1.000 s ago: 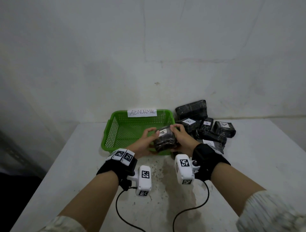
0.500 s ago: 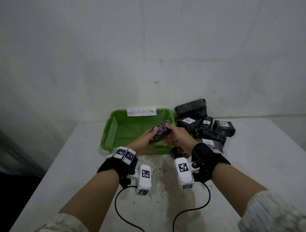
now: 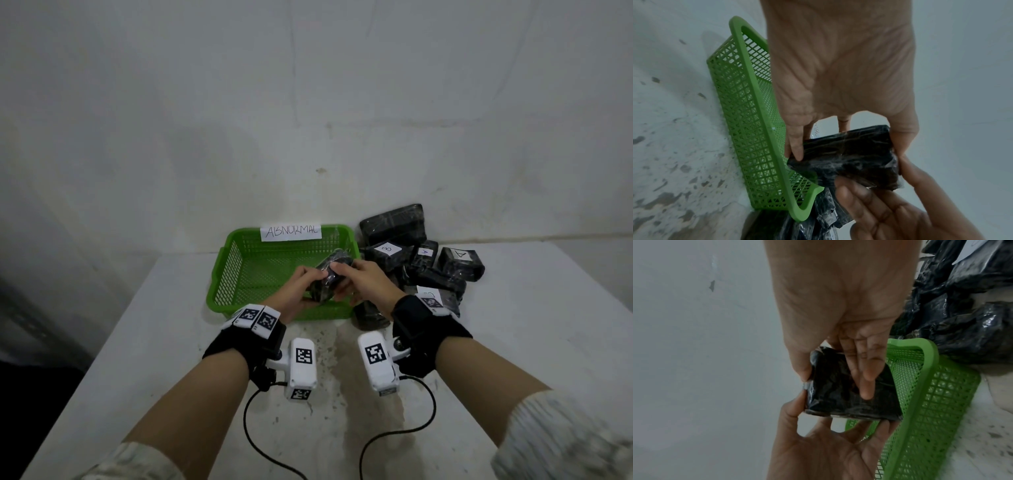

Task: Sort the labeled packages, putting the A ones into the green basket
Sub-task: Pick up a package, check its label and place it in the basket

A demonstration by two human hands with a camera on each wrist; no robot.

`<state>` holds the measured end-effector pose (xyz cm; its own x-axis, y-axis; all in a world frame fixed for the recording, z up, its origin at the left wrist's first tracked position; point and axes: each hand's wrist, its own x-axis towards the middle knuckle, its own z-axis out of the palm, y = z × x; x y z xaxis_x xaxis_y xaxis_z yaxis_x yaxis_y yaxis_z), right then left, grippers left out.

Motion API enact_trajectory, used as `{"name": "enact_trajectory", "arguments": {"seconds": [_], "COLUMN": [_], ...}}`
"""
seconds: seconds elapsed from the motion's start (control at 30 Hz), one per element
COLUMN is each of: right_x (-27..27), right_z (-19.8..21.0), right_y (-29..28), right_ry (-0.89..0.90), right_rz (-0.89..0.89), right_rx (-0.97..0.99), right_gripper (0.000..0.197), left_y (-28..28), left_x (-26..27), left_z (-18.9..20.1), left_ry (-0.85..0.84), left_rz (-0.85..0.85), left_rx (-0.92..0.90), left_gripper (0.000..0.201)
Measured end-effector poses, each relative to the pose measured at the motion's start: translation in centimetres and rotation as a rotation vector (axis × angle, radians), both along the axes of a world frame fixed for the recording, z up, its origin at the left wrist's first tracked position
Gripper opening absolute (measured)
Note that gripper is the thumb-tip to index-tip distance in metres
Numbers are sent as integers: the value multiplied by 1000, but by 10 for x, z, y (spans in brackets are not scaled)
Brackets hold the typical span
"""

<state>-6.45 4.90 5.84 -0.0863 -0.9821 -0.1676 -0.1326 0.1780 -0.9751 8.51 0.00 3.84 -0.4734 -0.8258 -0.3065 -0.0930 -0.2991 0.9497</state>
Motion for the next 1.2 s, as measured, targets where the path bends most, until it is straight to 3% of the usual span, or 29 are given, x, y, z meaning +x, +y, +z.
{"name": "enact_trajectory", "arguments": {"seconds": [0.1, 0.23, 0.37, 0.47, 0.6, 0.7, 0.8, 0.9, 1.0, 1.13, 1.2], "right_x": [0, 1, 1, -1, -7, -5, -5, -9, -8, -1, -4], "right_z": [1, 1, 1, 4, 0, -1, 4, 6, 6, 1, -2], "right_y": [-2, -3, -2, -2, -4, -2, -3, -6, -7, -9, -6], "right_ry": [-47, -46, -30, 21, 42, -223, -542, -613, -725, -757, -616], "right_rz": [16, 36, 34, -26, -30, 39, -59, -159, -112, -65, 17], "right_rx": [21, 46, 82, 68, 75, 162, 196, 147, 114, 147, 182], "right_gripper": [19, 25, 33, 29, 56, 50, 44, 18, 19, 28, 19], "left_y": [1, 1, 2, 5, 6, 1, -3, -11, -10, -4, -4], "left_x": [3, 4, 3, 4, 1, 1, 3, 9, 12, 7, 10], "left_z": [-1, 3, 4, 3, 6, 5, 2, -10, 1, 17, 19], "left_ry": [-1, 25, 17, -14, -42, -155, -340, -312, -195, 106, 128], "left_rz": [-11, -19, -28, -53, -34, 12, 29, 29, 116, 203, 212], "left_rx": [15, 87, 131, 139, 90, -57, -203, -259, -171, 66, 52], "left_gripper": [30, 74, 58, 60, 67, 56, 49, 62, 74, 56, 53]}}
